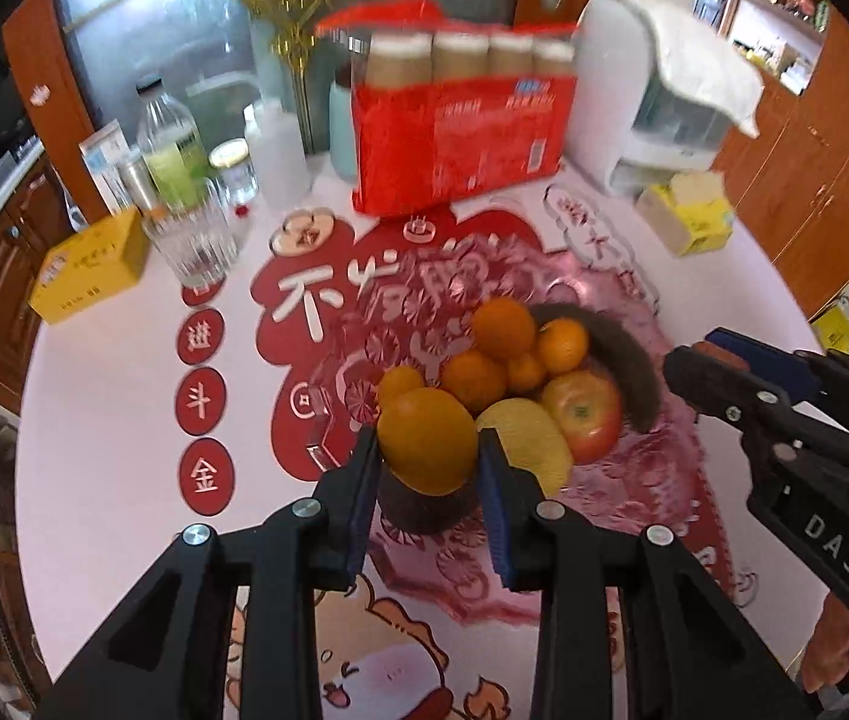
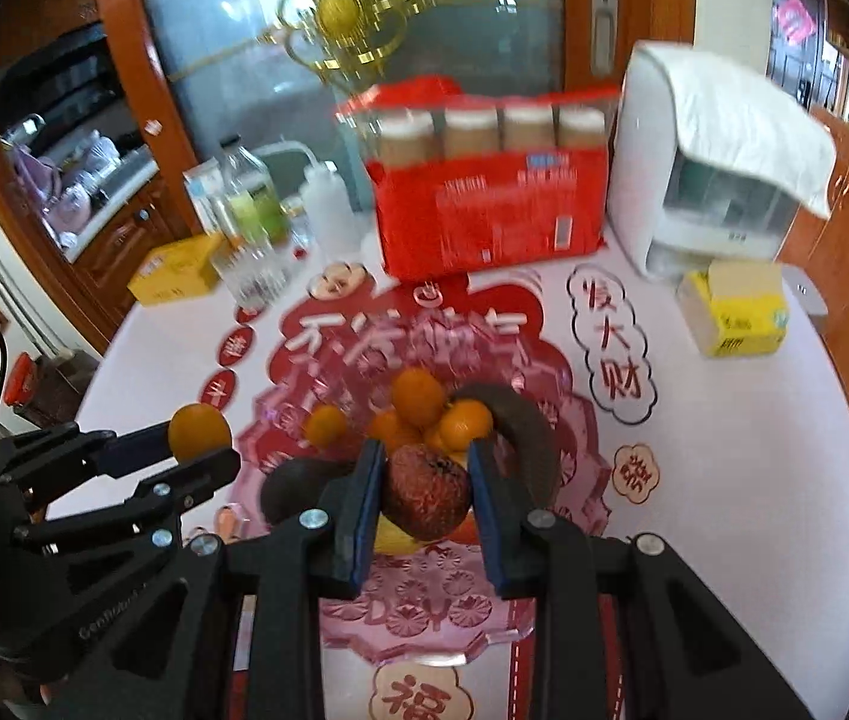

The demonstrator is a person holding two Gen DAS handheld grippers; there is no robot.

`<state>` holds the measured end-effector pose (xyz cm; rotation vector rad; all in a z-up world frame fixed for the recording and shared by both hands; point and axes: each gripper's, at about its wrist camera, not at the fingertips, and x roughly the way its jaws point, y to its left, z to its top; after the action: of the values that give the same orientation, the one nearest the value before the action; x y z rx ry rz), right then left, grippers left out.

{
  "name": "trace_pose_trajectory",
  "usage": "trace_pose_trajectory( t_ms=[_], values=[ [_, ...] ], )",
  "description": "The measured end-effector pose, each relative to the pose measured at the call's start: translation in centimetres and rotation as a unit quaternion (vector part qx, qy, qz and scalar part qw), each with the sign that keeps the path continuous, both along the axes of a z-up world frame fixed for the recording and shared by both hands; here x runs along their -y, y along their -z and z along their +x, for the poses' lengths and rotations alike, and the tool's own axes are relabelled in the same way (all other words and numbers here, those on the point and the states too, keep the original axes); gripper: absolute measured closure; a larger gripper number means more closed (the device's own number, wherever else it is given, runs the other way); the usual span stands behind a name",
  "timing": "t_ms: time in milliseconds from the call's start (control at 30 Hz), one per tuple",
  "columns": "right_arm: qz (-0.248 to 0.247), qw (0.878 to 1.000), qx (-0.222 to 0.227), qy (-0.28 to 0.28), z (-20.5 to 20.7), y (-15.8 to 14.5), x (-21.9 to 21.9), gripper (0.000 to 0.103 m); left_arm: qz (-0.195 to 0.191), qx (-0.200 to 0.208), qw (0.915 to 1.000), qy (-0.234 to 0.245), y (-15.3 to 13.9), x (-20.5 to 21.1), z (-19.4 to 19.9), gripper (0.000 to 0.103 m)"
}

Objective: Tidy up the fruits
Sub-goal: 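Lift the orange and lychee and carry both over the pink bowl, then lower the orange and lychee into the bowl and open both tools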

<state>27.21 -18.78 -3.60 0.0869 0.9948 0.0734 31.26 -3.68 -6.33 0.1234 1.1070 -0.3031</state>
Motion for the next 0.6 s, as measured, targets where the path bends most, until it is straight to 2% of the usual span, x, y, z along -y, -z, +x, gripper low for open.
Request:
trace_pose_trajectory(
  t_ms=[200,333,400,467,600],
  values=[
    [-0.002,0.999,-0.043,0.000,2.0,4.5,0.0,0.074,0.015,-0.034,0.9993,0.001,4.4,0.2,1.9,0.073],
    [-0.004,0.998,-0.058,-0.006,2.8,6.1,-0.5,0.074,0.008,-0.030,0.9995,0.002,5.1,0.3,2.5,0.070],
    [-0.007,0.998,-0.062,-0.010,2.9,6.5,-0.8,0.073,0.014,-0.026,0.9996,0.000,5.2,0.3,2.6,0.064],
    [-0.007,0.998,-0.064,-0.014,3.0,6.7,-1.0,0.073,0.018,-0.024,0.9995,0.001,5.3,0.3,2.4,0.042],
    [0.003,0.998,-0.059,-0.017,2.9,6.8,-0.9,0.070,0.017,-0.015,0.9997,0.000,5.1,0.0,2.0,0.035]
  ],
)
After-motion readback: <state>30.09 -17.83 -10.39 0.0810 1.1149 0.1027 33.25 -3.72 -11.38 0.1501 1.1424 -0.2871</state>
